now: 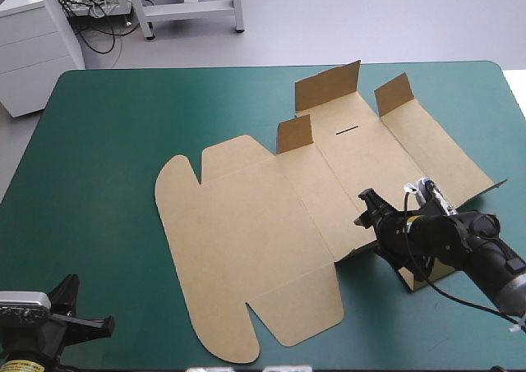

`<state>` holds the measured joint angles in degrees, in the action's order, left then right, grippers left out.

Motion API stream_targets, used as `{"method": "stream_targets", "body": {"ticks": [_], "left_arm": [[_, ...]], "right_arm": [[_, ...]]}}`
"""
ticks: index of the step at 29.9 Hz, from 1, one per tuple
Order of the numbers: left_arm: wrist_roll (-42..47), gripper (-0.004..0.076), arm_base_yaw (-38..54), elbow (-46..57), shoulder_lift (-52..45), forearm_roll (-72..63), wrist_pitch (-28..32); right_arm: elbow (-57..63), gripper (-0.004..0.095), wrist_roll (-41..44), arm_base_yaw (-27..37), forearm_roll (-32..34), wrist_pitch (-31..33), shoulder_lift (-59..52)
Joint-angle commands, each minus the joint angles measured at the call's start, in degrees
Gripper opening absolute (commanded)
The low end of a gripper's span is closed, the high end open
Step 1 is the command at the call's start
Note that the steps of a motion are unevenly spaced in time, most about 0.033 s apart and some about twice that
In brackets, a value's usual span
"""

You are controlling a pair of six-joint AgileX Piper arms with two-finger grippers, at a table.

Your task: Fold the box

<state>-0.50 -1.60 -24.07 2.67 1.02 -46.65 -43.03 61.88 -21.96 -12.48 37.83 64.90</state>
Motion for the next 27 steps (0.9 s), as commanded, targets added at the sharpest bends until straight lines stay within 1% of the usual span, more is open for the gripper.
{"method": "stream_targets", "body": {"ticks": [1, 3, 5, 8, 10, 12, 16, 18, 19, 23, 27], "left_arm": [[0.5, -0.0032, -1.02, -1.07, 0.93, -0.21, 4.09], [0.5, -0.0032, -1.12, -1.07, 0.93, -0.21, 4.09], [0.5, -0.0032, -1.12, -1.07, 0.93, -0.21, 4.09], [0.5, -0.0032, -1.12, -1.07, 0.93, -0.21, 4.09], [0.5, -0.0032, -1.12, -1.07, 0.93, -0.21, 4.09], [0.5, -0.0032, -1.12, -1.07, 0.93, -0.21, 4.09], [0.5, -0.0032, -1.51, -1.07, 0.93, -0.11, 4.09], [0.5, -0.0032, -1.51, -1.07, 0.93, 0.03, 4.09], [0.5, -0.0032, -1.51, -1.07, 0.93, 0.03, 4.09], [0.5, -0.0032, -1.51, -1.07, 0.93, 0.03, 4.09], [0.5, -0.0032, -1.51, -1.07, 0.93, 0.03, 3.99]], "right_arm": [[-1.94, 0.053, 1.01, -0.28, -1.25, -3.77, 1.74], [-1.94, 0.0476, 1.01, -0.68, -1.25, -3.68, 3.43], [-1.94, 0.0396, 1.01, -1.15, -1.89, -3.68, 4.74], [-1.94, 0.023, 0.88, -1.58, -3.3, -3.79, 6.13], [-1.94, 0.0087, 0.88, -1.58, -3.3, -3.79, 6.38], [-1.94, -0.002, 0.75, -1.58, -3.04, -3.79, 6.38], [-1.94, -0.0022, 0.1, -1.58, -2.6, -3.68, 6.38], [-1.94, -0.0021, -2.49, -1.58, -2.6, -3.95, 6.38], [-1.94, -0.0021, -4.12, -1.58, -2.6, -4.37, 6.38], [-1.94, -0.0021, -15.65, -1.58, -1.9, -5.27, 6.38], [-1.98, -0.0021, -22.56, -1.47, 2.82, -5.27, 6.38]]}}
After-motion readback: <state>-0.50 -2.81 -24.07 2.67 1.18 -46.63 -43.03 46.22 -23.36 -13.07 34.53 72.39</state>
